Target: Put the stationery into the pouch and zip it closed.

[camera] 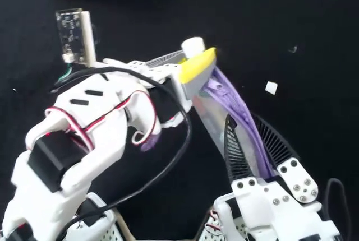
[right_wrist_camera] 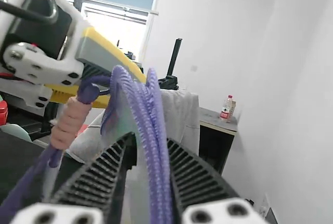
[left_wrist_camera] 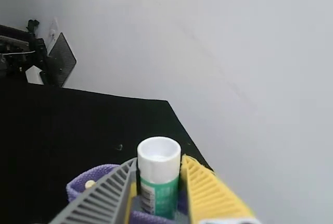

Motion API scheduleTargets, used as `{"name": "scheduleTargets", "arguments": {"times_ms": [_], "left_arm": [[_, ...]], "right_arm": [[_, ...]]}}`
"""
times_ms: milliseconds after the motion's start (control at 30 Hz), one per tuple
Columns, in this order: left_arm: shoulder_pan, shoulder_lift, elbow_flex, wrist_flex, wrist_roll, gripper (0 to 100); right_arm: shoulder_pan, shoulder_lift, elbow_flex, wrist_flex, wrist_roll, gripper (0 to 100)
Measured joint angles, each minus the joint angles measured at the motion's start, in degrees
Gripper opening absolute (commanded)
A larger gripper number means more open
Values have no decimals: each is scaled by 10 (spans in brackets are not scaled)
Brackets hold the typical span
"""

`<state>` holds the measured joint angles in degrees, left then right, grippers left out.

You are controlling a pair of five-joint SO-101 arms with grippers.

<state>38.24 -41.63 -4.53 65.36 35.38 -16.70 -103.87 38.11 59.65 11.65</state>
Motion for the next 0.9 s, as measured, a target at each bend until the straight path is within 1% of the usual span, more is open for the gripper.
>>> {"name": "scheduleTargets", "arguments": {"times_ms": [33,167,400,500,633,767,800,900], "left_arm": [[-3,-14,15,0,0,232],[-12,-71,62,-3,0,238],[-11,-159,152,-86,-1,240],[-13,-177,164,-106,-3,240],[-62,-187,164,-112,-11,240],[-136,-190,176,-110,-11,240],[-154,-190,182,-103,-11,240],[-178,-188,201,-80,-9,240]], "right_arm": [[0,0,0,0,0,11],[0,0,0,0,-1,11],[3,0,0,0,0,11],[1,0,0,0,0,11],[3,0,0,0,0,11],[1,0,0,0,0,11],[1,0,0,-4,0,11],[2,0,18,-30,0,11]]}}
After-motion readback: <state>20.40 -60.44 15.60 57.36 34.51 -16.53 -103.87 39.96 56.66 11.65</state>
